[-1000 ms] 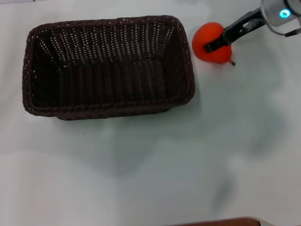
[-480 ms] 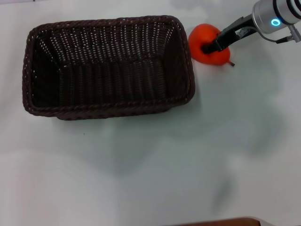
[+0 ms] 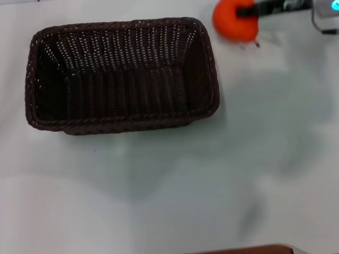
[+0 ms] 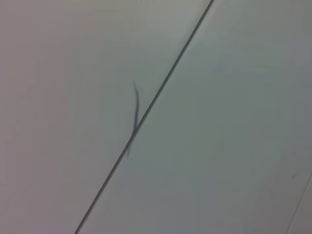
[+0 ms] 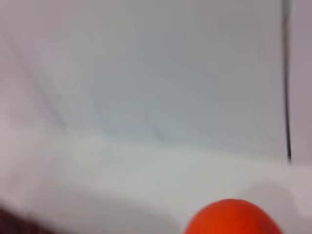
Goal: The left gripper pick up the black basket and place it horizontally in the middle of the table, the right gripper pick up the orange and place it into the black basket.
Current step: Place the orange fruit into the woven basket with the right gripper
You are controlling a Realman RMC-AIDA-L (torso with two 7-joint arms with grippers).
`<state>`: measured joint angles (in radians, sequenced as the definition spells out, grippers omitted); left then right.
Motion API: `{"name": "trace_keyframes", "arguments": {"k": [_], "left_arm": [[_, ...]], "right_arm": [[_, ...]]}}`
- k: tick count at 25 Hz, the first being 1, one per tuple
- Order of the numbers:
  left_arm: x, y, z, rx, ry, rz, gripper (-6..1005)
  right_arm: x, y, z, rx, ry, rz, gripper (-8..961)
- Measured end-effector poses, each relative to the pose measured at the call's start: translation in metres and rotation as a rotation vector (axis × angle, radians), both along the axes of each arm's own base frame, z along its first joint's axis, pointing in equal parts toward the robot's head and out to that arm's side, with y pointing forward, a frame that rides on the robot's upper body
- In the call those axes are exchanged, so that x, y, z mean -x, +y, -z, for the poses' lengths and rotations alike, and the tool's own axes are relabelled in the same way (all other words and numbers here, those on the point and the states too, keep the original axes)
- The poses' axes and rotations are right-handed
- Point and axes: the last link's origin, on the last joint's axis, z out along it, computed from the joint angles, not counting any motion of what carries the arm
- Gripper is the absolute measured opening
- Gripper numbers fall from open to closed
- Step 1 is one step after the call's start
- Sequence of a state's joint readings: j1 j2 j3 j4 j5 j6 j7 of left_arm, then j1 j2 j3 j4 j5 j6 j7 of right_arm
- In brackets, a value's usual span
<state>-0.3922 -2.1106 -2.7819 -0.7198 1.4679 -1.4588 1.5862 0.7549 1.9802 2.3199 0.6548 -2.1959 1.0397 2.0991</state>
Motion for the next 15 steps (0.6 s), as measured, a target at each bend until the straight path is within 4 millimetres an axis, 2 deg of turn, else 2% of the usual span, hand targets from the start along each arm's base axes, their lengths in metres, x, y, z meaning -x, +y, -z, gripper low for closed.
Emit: {"name": "trace_keyframes", "arguments": {"k": [3,7,11,15], "left_arm": [[0.001,-0.003,0.000,-0.001,-0.004,0.000,886],[0.002,-0.005,0.002,0.001,-0.009,-0.004,885],[0.001,-0.005,0.004,0.009,-0.012,0.003,885],[0.000,-0.006,0.004,0.011,-0.014,0.011,885]], "right_arm": [[0.007,-0.003,-0.013,-0.102,0.202,-0.054,329],[0.034,-0.019,-0.011,-0.157,0.457,-0.268,305],[0.072,-0.032,0.010,-0.060,0.554,-0.460,266],[0.098,-0.042,0.041,0.133,0.489,-0.550,238]]}}
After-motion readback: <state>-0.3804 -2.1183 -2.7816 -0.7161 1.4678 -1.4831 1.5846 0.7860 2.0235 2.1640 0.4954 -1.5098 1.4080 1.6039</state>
